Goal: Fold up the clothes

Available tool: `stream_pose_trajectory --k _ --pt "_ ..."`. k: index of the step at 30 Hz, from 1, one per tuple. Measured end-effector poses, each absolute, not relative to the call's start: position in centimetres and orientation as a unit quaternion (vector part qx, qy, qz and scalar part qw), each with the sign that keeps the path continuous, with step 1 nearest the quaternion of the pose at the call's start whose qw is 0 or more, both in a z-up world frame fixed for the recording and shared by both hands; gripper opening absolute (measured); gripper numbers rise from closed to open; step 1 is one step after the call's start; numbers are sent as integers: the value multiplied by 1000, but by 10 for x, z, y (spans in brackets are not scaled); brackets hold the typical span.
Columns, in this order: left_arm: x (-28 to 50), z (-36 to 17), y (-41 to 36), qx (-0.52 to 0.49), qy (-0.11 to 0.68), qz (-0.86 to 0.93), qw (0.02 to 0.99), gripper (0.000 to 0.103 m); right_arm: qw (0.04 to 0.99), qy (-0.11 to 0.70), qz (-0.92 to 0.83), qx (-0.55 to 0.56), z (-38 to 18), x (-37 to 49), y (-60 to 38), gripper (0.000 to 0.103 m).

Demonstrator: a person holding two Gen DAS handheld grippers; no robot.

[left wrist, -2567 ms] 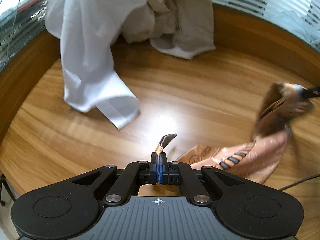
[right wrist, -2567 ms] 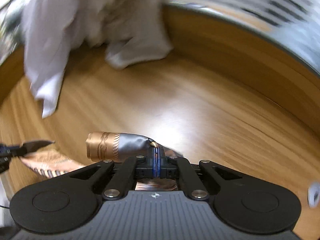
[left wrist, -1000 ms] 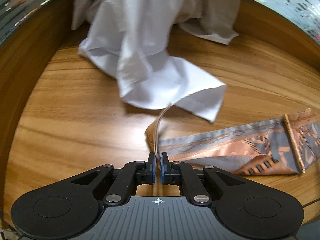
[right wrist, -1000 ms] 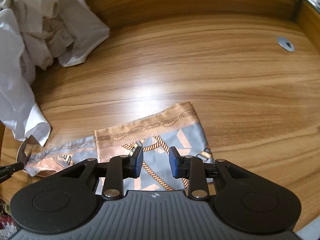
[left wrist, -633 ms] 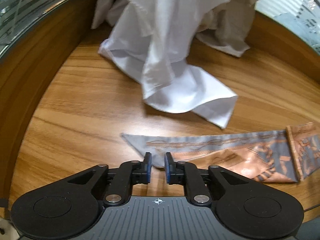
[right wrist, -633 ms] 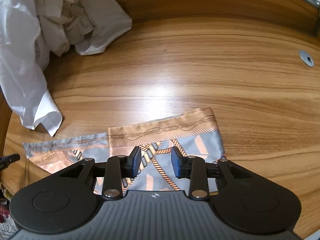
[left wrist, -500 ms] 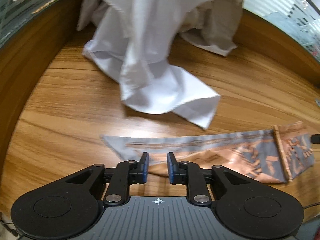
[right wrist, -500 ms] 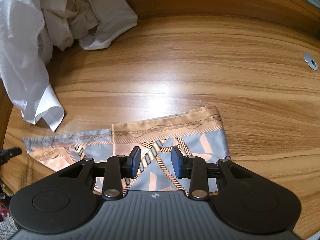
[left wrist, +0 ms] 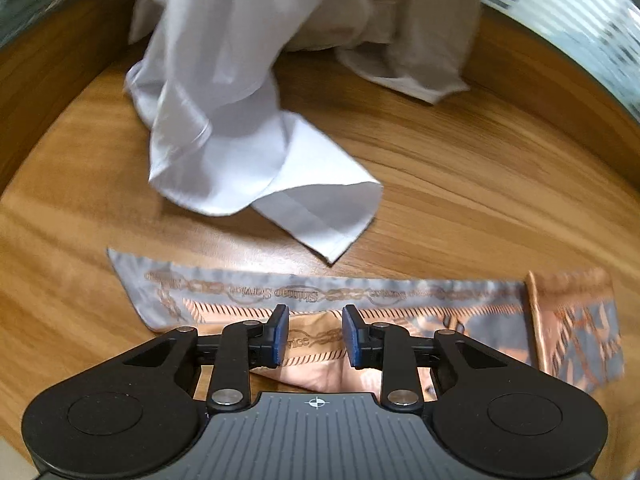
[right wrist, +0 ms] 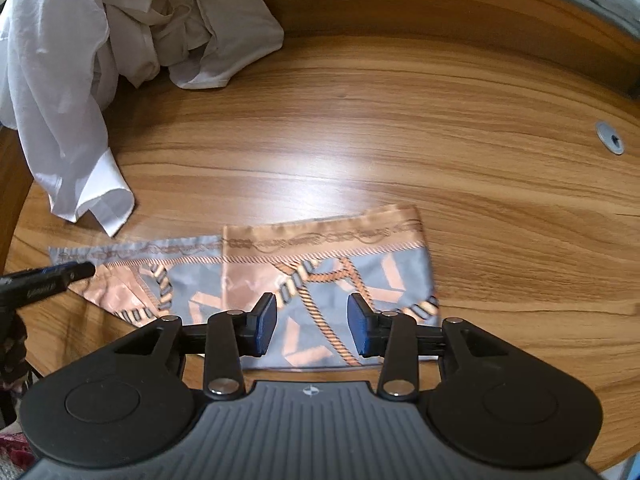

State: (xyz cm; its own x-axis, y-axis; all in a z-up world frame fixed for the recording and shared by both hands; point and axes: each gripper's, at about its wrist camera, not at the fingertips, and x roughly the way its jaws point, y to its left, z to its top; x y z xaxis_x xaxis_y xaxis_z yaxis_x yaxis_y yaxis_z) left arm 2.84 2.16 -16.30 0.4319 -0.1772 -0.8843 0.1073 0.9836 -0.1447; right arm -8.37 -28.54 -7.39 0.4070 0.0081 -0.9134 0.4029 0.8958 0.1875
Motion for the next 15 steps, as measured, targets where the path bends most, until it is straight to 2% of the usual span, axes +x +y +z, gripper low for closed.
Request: stream_pose_trajectory --k 10,11,14,15 --pt "28 -173 7 -49 524 -4 850 31 814 532 -133 191 -68 -108 -306 46" --pt "26 -173 5 -44 523 -1 851 28 815 532 -132 190 -68 -109 -307 46" --pt "22 -174 4 -40 519 12 854 2 815 532 -131 188 -67 -109 -309 46" --pt "21 -173 7 -48 519 12 853 2 816 532 -130 187 -67 -109 -310 46"
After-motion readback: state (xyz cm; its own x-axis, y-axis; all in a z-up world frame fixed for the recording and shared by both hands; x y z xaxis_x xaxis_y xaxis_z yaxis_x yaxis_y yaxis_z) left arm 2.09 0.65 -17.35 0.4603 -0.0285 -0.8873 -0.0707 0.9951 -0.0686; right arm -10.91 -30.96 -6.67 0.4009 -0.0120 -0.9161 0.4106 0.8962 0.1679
